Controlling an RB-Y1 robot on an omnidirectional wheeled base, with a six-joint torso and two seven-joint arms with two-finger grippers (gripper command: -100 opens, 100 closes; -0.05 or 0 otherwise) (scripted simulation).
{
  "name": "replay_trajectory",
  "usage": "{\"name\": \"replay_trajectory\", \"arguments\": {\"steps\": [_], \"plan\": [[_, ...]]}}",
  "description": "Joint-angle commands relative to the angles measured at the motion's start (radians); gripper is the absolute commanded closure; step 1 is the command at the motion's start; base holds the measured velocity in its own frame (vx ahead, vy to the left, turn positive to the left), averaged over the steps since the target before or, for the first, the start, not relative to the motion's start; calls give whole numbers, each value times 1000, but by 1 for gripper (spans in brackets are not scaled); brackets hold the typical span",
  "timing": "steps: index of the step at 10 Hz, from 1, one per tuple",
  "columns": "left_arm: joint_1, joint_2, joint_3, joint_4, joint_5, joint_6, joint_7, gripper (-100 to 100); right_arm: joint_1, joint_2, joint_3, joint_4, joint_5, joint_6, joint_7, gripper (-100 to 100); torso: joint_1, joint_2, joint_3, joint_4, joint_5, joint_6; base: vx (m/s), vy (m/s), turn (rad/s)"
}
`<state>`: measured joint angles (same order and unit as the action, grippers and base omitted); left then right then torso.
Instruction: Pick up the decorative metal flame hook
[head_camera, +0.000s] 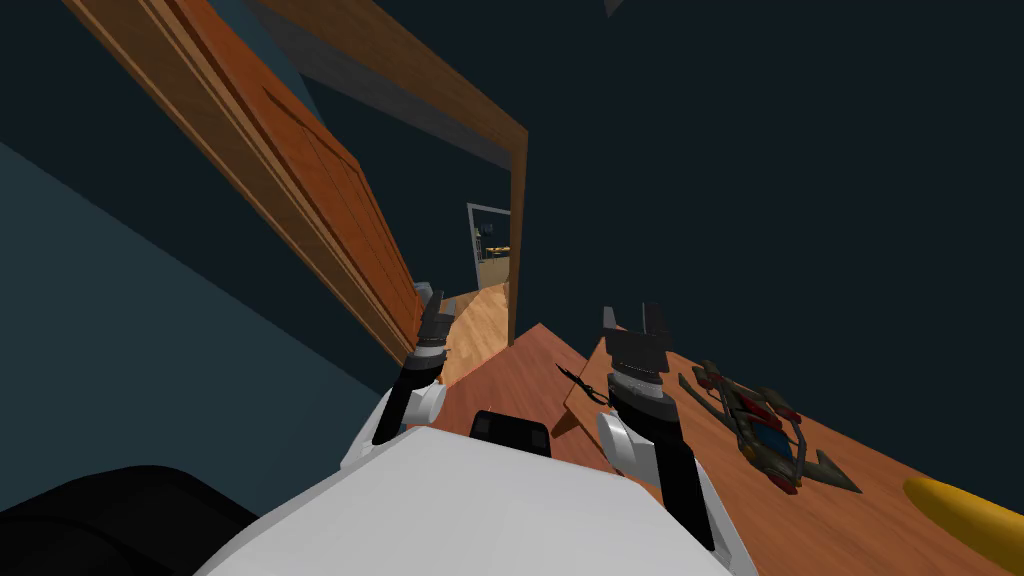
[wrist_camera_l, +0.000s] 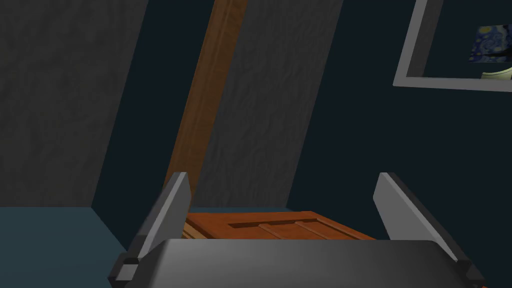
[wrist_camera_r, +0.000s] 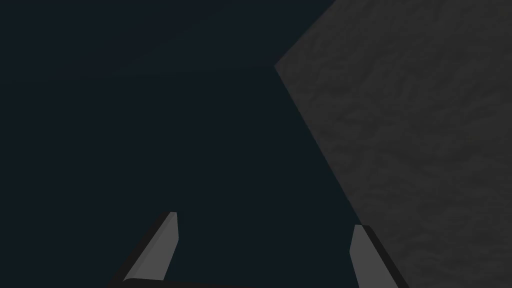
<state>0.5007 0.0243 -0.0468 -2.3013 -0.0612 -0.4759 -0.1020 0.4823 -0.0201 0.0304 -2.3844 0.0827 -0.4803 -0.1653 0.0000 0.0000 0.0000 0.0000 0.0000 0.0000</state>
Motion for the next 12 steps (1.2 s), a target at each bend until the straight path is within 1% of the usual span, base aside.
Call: {"name": "replay_trajectory", "arguments": {"steps": [1, 3, 6, 9, 11, 12], "plan": [[0, 0, 0, 0, 0, 0, 0, 0, 6, -35, 5, 18, 21, 1, 4, -100, 0, 0, 0, 0, 0, 0, 9, 84, -100], [0, 0, 0, 0, 0, 0, 0, 0, 11, -69, 10, 38, 46, 3, 11, -100, 8, -2, -1, 0, 2, 0, 57, 123, -114], [0, 0, 0, 0, 0, 0, 0, 0, 22, -135, 15, 80, 102, 7, 31, -100, 4, -6, -4, -1, 1, 0, 91, 70, -118], [0, 0, 0, 0, 0, 0, 0, 0, 40, -215, 24, 137, 179, 10, 62, -100, 4, -9, -5, -2, 1, 0, 132, 69, -144], [0, 0, 0, 0, 0, 0, 0, 0, 56, -269, 34, 184, 243, 13, 89, -100, 4, -12, -7, -3, 1, 0, 175, 58, -173], [0, 0, 0, 0, 0, 0, 0, 0, 56, -277, 34, 184, 243, 13, 89, -100, 3, -12, -7, -3, 1, 0, 104, 42, -48]]}}
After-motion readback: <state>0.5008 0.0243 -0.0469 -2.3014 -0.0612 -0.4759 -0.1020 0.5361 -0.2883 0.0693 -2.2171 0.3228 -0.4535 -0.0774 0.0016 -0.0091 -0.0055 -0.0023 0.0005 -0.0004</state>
